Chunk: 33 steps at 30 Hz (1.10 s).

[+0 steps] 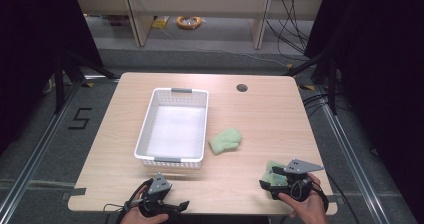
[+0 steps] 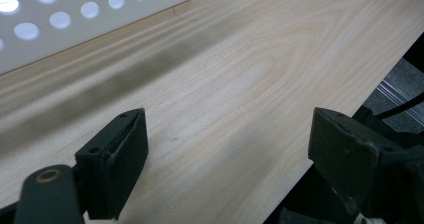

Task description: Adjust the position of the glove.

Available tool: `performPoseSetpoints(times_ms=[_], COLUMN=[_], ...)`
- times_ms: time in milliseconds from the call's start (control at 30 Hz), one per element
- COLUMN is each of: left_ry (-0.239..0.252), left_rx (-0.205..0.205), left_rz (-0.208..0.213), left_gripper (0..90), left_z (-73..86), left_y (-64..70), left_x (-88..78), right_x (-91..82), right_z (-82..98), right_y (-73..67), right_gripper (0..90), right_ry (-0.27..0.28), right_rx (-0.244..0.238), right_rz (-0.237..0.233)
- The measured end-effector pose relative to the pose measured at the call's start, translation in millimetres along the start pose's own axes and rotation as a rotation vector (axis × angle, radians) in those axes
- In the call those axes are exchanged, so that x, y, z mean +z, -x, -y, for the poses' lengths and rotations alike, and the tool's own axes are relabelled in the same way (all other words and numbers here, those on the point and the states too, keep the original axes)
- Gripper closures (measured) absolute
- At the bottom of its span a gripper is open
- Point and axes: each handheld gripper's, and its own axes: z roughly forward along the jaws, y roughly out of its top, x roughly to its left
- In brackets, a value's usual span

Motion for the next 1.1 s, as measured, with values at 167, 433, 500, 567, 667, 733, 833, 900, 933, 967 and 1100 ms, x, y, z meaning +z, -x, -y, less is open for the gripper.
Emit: performPoseSetpoints(times_ms=[167,433,500,567,667,733,833,900,933,967,1100], left_ry=[-0.011,0.003,-0.001,-0.002,0.000,0.004,0.002,-0.013,-0.009,-0.009,-0.009], left_rx=[-0.001,0.001,-0.012,0.002,0.000,-0.001,0.001,0.018,0.013,0.013,0.012], left_rz=[-0.018,0.000,0.003,0.003,0.004,0.001,0.003,-0.010,-0.013,-0.013,-0.010], left_gripper=[15.9,15.9,15.9,15.9,15.9,15.9,15.9,15.9,15.9,15.9,15.9], left_z=[0.3,-0.3,-0.3,-0.7,-0.6,-0.5,-0.7,-0.8,-0.9,-0.9,-0.9], left_y=[-0.2,0.4,0.5,-0.3,0.0,0.2,-0.2,-1.8,-1.6,-1.6,-1.6], left_x=[0.9,-0.1,0.0,-0.5,-0.4,-0.1,-0.4,-0.9,-0.5,-0.5,-0.2], right_x=[1.4,2.8,3.9,4.7,6.8,5.9,6.4,6.8,7.5,7.5,8.4], right_z=[-1.6,-8.2,-10.2,-13.0,-18.7,-20.5,-22.0,-22.8,-24.5,-24.5,-31.9], right_y=[-1.1,-3.6,-3.8,-2.3,-0.9,-2.4,-0.6,-1.7,-1.6,-1.6,-1.9], right_gripper=[29.1,31.6,32.2,33.4,33.6,33.6,33.7,33.7,33.7,33.7,33.5], right_ry=[0.002,0.001,0.002,-0.001,0.013,0.008,0.020,0.015,0.013,0.013,0.007], right_rx=[0.002,-0.010,-0.019,-0.041,-0.058,-0.034,-0.056,-0.036,-0.035,-0.035,-0.042], right_rz=[0.001,0.006,0.003,-0.003,-0.008,-0.003,0.012,-0.004,-0.002,-0.002,0.001])
